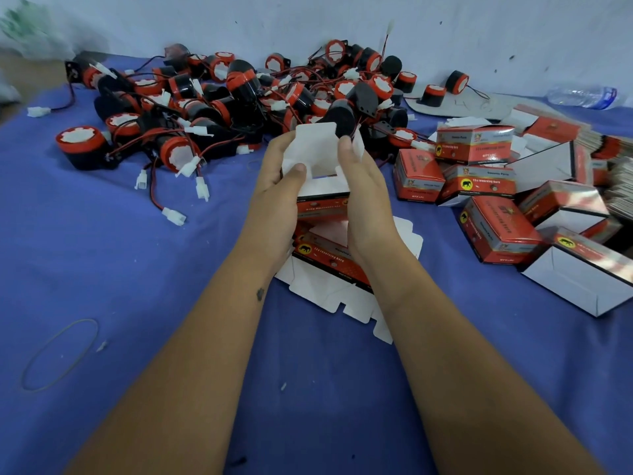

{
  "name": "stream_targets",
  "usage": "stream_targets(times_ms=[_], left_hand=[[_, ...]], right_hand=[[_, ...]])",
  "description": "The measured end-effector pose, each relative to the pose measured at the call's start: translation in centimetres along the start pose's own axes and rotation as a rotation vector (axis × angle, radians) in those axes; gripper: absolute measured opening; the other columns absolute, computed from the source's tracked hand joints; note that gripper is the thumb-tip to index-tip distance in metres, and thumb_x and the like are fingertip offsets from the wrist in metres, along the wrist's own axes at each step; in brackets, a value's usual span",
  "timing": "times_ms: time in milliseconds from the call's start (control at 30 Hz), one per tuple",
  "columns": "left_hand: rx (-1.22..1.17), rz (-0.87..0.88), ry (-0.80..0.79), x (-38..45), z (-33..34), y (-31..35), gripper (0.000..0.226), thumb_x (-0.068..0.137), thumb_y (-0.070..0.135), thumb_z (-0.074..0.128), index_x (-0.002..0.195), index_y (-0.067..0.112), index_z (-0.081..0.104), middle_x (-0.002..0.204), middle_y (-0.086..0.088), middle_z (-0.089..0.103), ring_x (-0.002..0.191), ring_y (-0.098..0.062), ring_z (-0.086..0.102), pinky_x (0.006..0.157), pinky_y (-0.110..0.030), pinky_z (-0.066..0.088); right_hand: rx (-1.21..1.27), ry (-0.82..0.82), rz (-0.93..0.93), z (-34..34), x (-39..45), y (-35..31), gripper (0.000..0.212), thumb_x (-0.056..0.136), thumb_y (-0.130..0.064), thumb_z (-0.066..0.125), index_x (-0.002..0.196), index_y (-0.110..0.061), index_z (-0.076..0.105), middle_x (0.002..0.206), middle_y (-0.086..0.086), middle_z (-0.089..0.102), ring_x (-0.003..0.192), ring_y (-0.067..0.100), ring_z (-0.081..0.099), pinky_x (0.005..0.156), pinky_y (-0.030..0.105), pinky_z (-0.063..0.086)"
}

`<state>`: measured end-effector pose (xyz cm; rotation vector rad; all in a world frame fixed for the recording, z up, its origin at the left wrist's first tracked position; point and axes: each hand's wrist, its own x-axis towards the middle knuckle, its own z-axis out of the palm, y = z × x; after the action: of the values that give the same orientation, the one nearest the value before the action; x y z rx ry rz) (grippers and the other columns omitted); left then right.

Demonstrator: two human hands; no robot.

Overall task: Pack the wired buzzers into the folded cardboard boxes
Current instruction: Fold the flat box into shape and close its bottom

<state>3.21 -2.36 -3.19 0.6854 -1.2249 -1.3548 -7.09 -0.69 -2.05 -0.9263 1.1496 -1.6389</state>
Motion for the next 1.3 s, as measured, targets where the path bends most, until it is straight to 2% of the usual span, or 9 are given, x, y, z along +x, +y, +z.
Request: stream_targets(times_ms=[133, 267, 433, 600, 833, 1000, 1133, 1233, 1300], left_hand=[[-0.038, -0.029, 0.052, -0.06, 0.2, 0.15, 0.04, 0.101, 0.009, 0.042, 0.112, 0.045, 0.055, 0.116, 0.004, 0.066, 0.086, -0.01, 0.07, 0.065, -0.025, 0.055], [-0.059, -0.037, 0.038, 0.05, 0.2, 0.06, 0.039, 0.101, 0.006, 0.041, 0.116, 0.039, 0.056, 0.116, 0.001, 0.067, 0.087, -0.012, 0.069, 0.066, -0.027, 0.055], [-0.073, -0.048, 0.039, 0.21, -0.07, -0.15, 0.037, 0.098, 0.005, 0.044, 0.094, 0.034, 0.067, 0.1, 0.002, 0.07, 0.082, -0.015, 0.069, 0.064, -0.03, 0.055], [-0.221, -0.065, -0.095, 0.24, -0.64, -0.36, 0.024, 0.088, 0.013, 0.043, 0.081, 0.016, 0.066, 0.091, -0.004, 0.072, 0.084, -0.019, 0.07, 0.065, -0.031, 0.056], [-0.011, -0.027, 0.06, 0.57, -0.23, -0.57, 0.044, 0.09, 0.002, 0.042, 0.113, 0.035, 0.059, 0.092, 0.002, 0.067, 0.071, -0.009, 0.064, 0.056, -0.024, 0.052], [0.066, -0.053, 0.105, 0.41, -0.01, -0.55, 0.04, 0.091, 0.001, 0.043, 0.107, 0.034, 0.06, 0.105, -0.004, 0.065, 0.077, -0.011, 0.067, 0.059, -0.024, 0.053], [-0.078, -0.09, 0.043, 0.46, -0.5, -0.65, 0.03, 0.091, 0.014, 0.045, 0.11, 0.027, 0.064, 0.101, -0.001, 0.07, 0.083, -0.013, 0.07, 0.064, -0.029, 0.055], [-0.134, -0.134, 0.024, 0.51, -0.68, -0.72, 0.034, 0.088, 0.02, 0.047, 0.118, 0.027, 0.062, 0.11, -0.004, 0.071, 0.096, -0.021, 0.07, 0.073, -0.034, 0.056], [-0.019, -0.139, 0.039, 0.49, -0.62, -0.61, 0.039, 0.082, 0.014, 0.052, 0.114, 0.032, 0.065, 0.116, -0.007, 0.068, 0.097, -0.024, 0.07, 0.073, -0.036, 0.057]], right_hand=[[0.235, -0.101, 0.108, -0.51, 0.01, -0.37, 0.045, 0.101, -0.05, 0.036, 0.121, -0.02, 0.063, 0.122, 0.012, 0.066, 0.114, 0.032, 0.061, 0.101, 0.054, 0.045], [0.111, -0.142, 0.021, -0.52, -0.13, -0.35, 0.024, 0.099, -0.014, 0.043, 0.116, -0.017, 0.06, 0.131, 0.021, 0.057, 0.117, 0.04, 0.056, 0.101, 0.057, 0.043], [0.049, -0.092, -0.054, -0.27, -0.49, -0.32, 0.03, 0.094, 0.004, 0.041, 0.095, -0.018, 0.061, 0.111, 0.019, 0.058, 0.091, 0.03, 0.057, 0.075, 0.042, 0.049], [0.226, -0.143, -0.005, -0.59, -0.8, -0.57, 0.006, 0.079, -0.012, 0.049, 0.083, -0.01, 0.054, 0.084, 0.005, 0.06, 0.077, 0.022, 0.058, 0.066, 0.035, 0.047], [-0.037, -0.066, -0.04, -0.64, -0.42, -0.21, 0.031, 0.088, 0.006, 0.053, 0.104, -0.02, 0.059, 0.119, 0.016, 0.059, 0.089, 0.029, 0.064, 0.07, 0.04, 0.056], [-0.203, -0.001, -0.085, -0.52, -0.44, 0.08, 0.029, 0.089, 0.003, 0.058, 0.095, -0.025, 0.059, 0.118, 0.013, 0.061, 0.101, 0.031, 0.065, 0.081, 0.05, 0.058], [-0.044, -0.022, -0.025, -0.38, -0.54, -0.23, 0.01, 0.095, -0.009, 0.053, 0.095, -0.016, 0.06, 0.111, 0.017, 0.061, 0.091, 0.031, 0.063, 0.076, 0.048, 0.055], [0.088, 0.008, 0.053, -0.35, -0.41, -0.38, 0.022, 0.098, -0.025, 0.047, 0.094, -0.017, 0.067, 0.124, 0.02, 0.059, 0.105, 0.039, 0.062, 0.085, 0.057, 0.051], [0.119, -0.013, 0.036, -0.35, -0.42, -0.43, 0.024, 0.098, -0.024, 0.046, 0.093, -0.015, 0.067, 0.121, 0.022, 0.06, 0.101, 0.037, 0.062, 0.081, 0.05, 0.052]])
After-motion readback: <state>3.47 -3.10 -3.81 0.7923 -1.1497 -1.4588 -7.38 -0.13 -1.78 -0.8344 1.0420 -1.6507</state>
